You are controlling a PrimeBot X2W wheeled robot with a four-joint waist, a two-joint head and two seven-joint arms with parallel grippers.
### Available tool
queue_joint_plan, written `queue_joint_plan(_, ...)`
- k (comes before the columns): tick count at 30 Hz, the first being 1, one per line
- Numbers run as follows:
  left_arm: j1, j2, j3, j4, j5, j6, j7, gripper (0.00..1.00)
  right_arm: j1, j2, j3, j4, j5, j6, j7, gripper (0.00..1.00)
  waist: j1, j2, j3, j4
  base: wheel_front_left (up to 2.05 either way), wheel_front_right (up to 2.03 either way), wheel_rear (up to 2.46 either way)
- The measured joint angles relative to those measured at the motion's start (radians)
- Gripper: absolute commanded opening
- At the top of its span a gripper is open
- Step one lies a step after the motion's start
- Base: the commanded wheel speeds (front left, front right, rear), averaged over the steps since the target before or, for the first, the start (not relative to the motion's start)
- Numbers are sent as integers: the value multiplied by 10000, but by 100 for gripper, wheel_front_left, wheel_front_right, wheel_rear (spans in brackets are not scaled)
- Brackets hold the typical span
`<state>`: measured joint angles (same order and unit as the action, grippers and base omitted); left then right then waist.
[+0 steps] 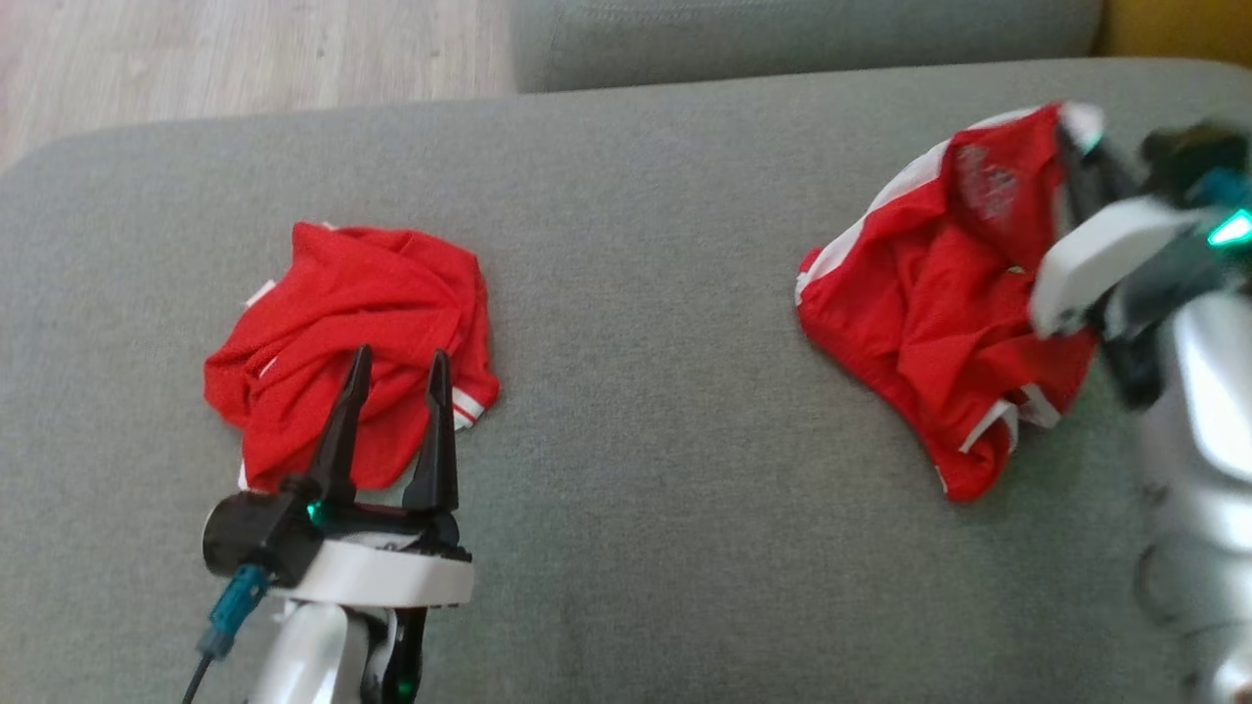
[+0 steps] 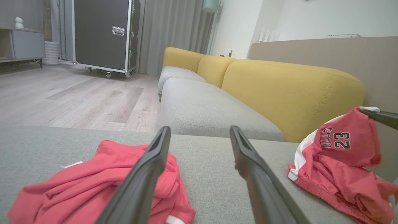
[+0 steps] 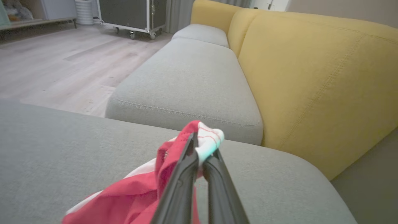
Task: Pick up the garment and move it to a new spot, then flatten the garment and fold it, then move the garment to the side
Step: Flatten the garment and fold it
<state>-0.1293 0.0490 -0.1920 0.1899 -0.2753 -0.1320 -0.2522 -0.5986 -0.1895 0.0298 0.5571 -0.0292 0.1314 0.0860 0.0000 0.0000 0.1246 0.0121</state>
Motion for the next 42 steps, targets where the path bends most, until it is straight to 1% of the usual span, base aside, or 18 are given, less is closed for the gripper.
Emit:
queue_joint_plan(2, -70, 0, -33, -2, -81, 0, 0, 100, -363, -430, 98, 21, 171, 0, 316, 0, 0, 0, 146, 66, 0, 0, 0)
queue_joint_plan(7, -438, -4, -142, 0, -81, 0, 0, 100, -1604, -1931, 307, 629, 140, 0, 550, 0, 1, 0, 561, 313, 0, 0, 0)
queue_joint_plan(8, -511, -6, -174, 4, -81, 0, 0, 100, -1909, -2173, 286, 859, 107, 0, 546, 9, 1, 0, 641, 374, 0, 0, 0)
queue_joint_plan(9, -570, -6, -215, 4, -82, 0, 0, 100, -2219, -2397, 272, 1081, -21, 0, 506, 100, 1, 0, 719, 438, 0, 0, 0)
queue_joint_plan(11, -661, -8, -324, 12, -121, 0, 0, 100, -2780, -2738, 261, 1611, -426, 0, 424, 100, 2, 0, 852, 574, 0, 0, 0)
queue_joint_plan(13, -732, -12, -362, 13, -157, 0, 0, 100, -3210, -2872, 134, 2069, -658, 0, 205, 100, 1, 0, 953, 692, 0, 0, 0)
queue_joint_plan(17, -755, -13, -345, 36, -182, 2, 0, 100, -3638, -2847, -167, 2635, -1360, 0, -512, 100, 2, 0, 1011, 734, 0, 0, 0)
queue_joint_plan(19, -755, -15, -311, 40, -178, 2, 0, 100, -3650, -2661, -334, 2752, -1703, 0, -903, 100, 1, 0, 958, 646, 0, 0, 0)
queue_joint_plan(20, -753, -17, -263, 38, -176, 4, 0, 100, -3622, -2328, -516, 2817, -1801, 0, -1287, 100, 1, 0, 883, 529, 0, 0, 0)
queue_joint_plan(24, -750, -19, -148, 25, -134, 4, 0, 100, -3271, -1490, -802, 2675, -1923, 0, -2134, 100, 1, 0, 694, 234, 0, 0, 0)
queue_joint_plan(29, -678, -21, 0, 0, -132, 12, 0, 100, -2058, -495, -1183, 1904, -1783, 0, -2920, 100, 0, 0, 335, -106, 0, 0, 0)
queue_joint_plan(33, -454, -21, 100, -8, -117, 13, 0, 100, -655, 531, -1068, 857, -1434, 0, -3164, 100, 0, 0, 2, -365, 0, 0, 0)
queue_joint_plan(35, -301, -19, 138, -10, -117, 13, 0, 100, 145, 903, -934, 343, -1231, 0, -3168, 100, -1, 0, -183, -463, 0, 0, 0)
queue_joint_plan(38, -81, -19, 228, -44, -121, 44, 0, 100, 1451, 1170, -629, -410, -961, 0, -3254, 100, -2, 0, -437, -589, 0, 0, 0)
queue_joint_plan(42, 141, -17, 265, -104, -121, 88, 0, 100, 2997, 1281, -140, -1097, -472, 0, -3243, 100, -2, 0, -635, -731, 0, 0, 0)
